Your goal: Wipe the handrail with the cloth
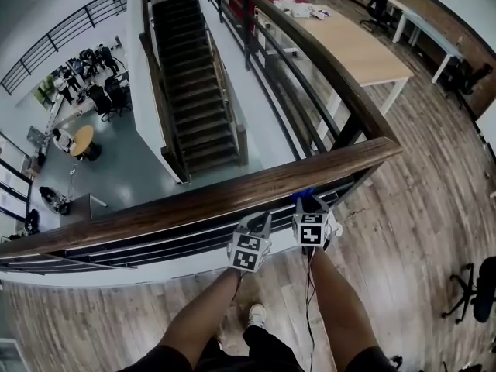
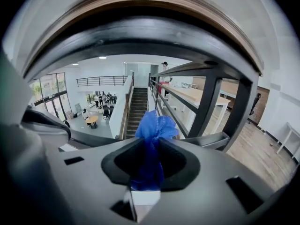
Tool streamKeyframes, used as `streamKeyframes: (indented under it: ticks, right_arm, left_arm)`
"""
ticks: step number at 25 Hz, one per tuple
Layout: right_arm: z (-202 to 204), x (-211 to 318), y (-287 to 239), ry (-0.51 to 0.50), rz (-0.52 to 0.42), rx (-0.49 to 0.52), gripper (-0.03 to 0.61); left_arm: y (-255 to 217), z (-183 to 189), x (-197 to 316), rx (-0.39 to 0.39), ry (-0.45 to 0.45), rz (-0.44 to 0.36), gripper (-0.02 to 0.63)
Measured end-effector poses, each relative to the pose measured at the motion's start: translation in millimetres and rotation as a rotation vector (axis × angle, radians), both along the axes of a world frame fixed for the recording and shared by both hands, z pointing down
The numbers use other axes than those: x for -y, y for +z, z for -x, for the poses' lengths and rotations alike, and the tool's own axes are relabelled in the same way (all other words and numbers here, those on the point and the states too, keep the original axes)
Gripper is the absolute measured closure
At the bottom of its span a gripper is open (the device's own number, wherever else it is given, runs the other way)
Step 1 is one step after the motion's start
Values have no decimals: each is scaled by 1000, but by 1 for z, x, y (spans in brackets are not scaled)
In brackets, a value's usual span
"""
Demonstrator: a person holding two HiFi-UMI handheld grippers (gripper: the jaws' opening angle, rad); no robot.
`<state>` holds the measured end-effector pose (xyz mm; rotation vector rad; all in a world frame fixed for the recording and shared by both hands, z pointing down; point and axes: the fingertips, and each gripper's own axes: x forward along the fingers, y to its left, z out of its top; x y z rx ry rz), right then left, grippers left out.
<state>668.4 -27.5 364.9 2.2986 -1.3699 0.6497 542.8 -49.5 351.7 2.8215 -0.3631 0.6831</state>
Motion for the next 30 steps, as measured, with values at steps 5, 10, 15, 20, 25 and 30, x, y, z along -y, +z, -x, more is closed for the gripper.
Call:
streamKeyframes:
  ticks: [5, 10, 15, 20, 25, 30]
  right_arm:
    - [-41, -19, 9, 39, 6, -9, 479]
    - [-91, -36, 12, 73, 26, -33, 479]
    - [-130, -47, 3, 96, 59, -51, 479]
    - [-149, -57, 13, 119, 73, -73, 479]
    - [-165, -61, 12, 132, 85, -111, 479]
    - [-164, -64, 5, 124, 72, -187, 479]
  left_arm:
    - [6, -35, -17, -13, 49, 7, 609]
    - [8, -60, -30, -24, 79, 9, 609]
    - [0, -71, -39, -34, 104, 2, 609]
    - [19, -64, -41, -30, 99, 6, 609]
    - [23, -53, -40, -37, 99, 8, 609]
    - [24, -32, -37, -67, 71, 14, 609]
